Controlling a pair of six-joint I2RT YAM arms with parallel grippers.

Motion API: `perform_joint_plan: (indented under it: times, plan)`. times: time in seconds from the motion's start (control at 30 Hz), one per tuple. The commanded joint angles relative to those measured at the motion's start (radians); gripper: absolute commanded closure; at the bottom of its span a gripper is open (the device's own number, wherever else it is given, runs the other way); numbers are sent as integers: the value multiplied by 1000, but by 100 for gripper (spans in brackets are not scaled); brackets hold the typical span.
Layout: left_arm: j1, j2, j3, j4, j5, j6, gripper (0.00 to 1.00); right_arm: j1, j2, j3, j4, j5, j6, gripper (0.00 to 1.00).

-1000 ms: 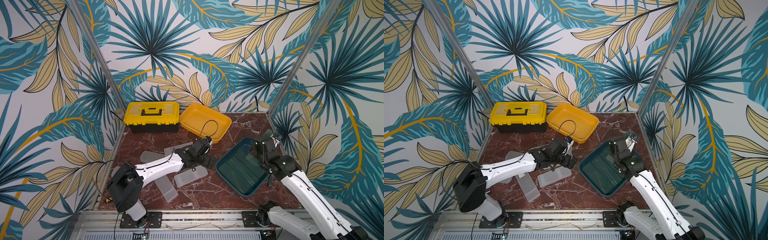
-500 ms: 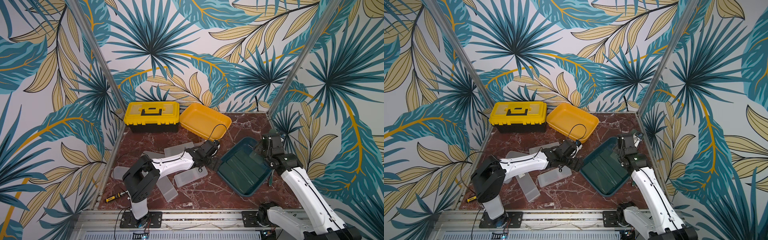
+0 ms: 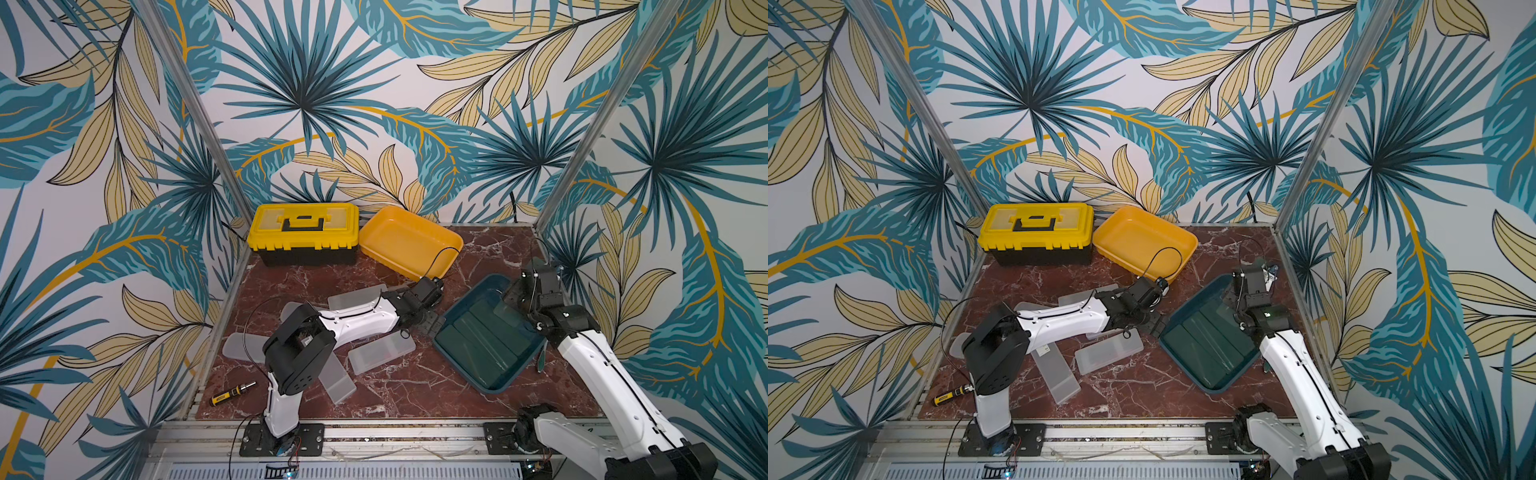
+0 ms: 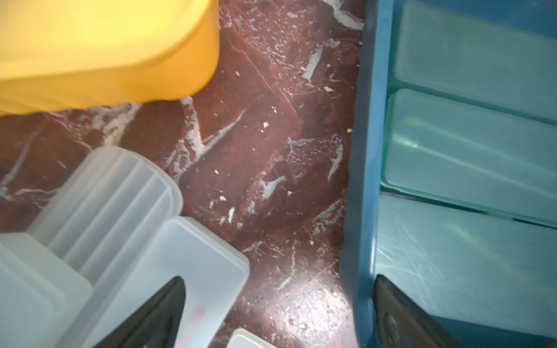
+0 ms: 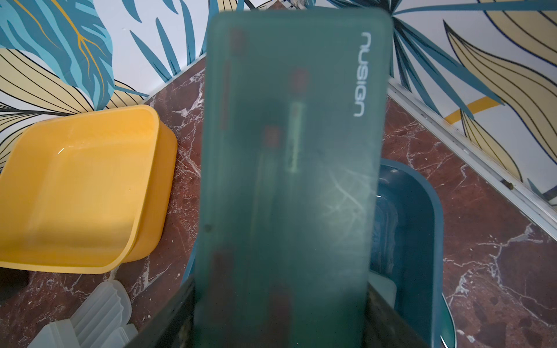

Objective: Place the pencil cases by color into the storage box
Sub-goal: Adjust the storage box at the center of the board.

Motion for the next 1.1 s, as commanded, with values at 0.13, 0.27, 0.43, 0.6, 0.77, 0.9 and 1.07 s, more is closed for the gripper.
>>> perform_joint_plan:
  times: [0.13,0.27,0.43,0.6,0.77,0.9,1.07]
  plan:
    - [63,40,94,-66,-110,93,3,-4,-29,-29,25,-2,-27,32]
    - [92,67,127,-65,-149,124,3,-4,-30,-32,26,-10,-29,32]
    - [119,103,193,-65,-183,158,3,-3,-23,-32,24,-25,-37,32]
    - [158,168,276,-65,-193,191,3,-4,-1,-24,1,-49,-77,32]
    - [199,164,298,-70,-170,166,3,-4,44,3,-30,-77,-142,32]
    - [216,136,286,-70,-156,155,3,-3,101,30,-51,-95,-218,31]
    - [221,84,252,-53,-110,128,3,-4,184,65,-77,-90,-308,29]
